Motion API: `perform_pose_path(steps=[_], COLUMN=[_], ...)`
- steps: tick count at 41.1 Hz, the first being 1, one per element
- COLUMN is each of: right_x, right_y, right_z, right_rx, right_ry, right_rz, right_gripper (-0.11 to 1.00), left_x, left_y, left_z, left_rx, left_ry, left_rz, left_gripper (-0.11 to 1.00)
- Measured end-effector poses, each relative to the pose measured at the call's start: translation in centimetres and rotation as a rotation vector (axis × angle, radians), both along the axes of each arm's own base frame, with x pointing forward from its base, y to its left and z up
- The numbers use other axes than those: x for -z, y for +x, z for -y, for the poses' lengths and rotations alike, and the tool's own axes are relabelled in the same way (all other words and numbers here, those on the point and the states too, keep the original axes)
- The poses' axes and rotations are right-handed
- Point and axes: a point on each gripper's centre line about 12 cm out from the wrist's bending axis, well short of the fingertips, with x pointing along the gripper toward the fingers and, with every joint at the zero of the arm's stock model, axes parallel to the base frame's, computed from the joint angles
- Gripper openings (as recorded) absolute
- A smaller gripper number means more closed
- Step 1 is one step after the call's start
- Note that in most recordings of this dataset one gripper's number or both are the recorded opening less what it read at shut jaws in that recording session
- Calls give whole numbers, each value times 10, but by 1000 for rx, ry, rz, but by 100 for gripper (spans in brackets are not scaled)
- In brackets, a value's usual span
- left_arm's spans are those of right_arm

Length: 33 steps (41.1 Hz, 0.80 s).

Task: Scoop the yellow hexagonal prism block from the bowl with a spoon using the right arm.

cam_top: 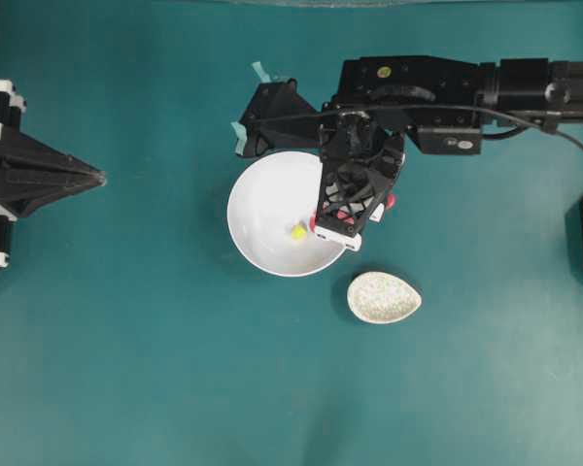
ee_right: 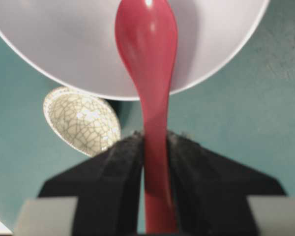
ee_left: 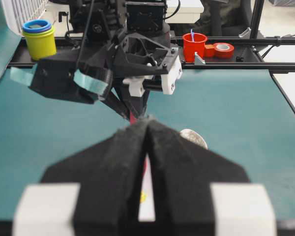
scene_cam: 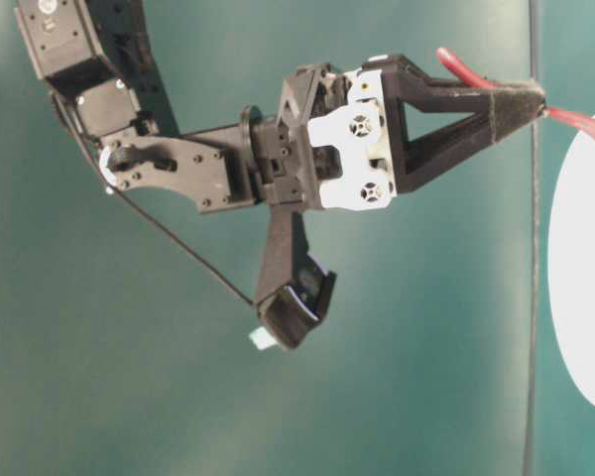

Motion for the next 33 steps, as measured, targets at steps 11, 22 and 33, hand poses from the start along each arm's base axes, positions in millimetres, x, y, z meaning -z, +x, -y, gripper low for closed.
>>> perform_pose_path(steps=[11, 22, 33], right_x=[3, 10, 19], right_y=[7, 7, 10], right_z=[-1, -1, -1], right_rx=[-1, -4, -4], right_ry=[10, 15, 17], right_rz=[-6, -31, -37], right_gripper=[22, 22, 22], left_x=[0, 0, -1], left_y=[0, 0, 0], left_z=[0, 0, 2], left_rx=[0, 0, 9], left_ry=[0, 0, 1], left_rz=[0, 2, 5], left_gripper=[2, 2, 2])
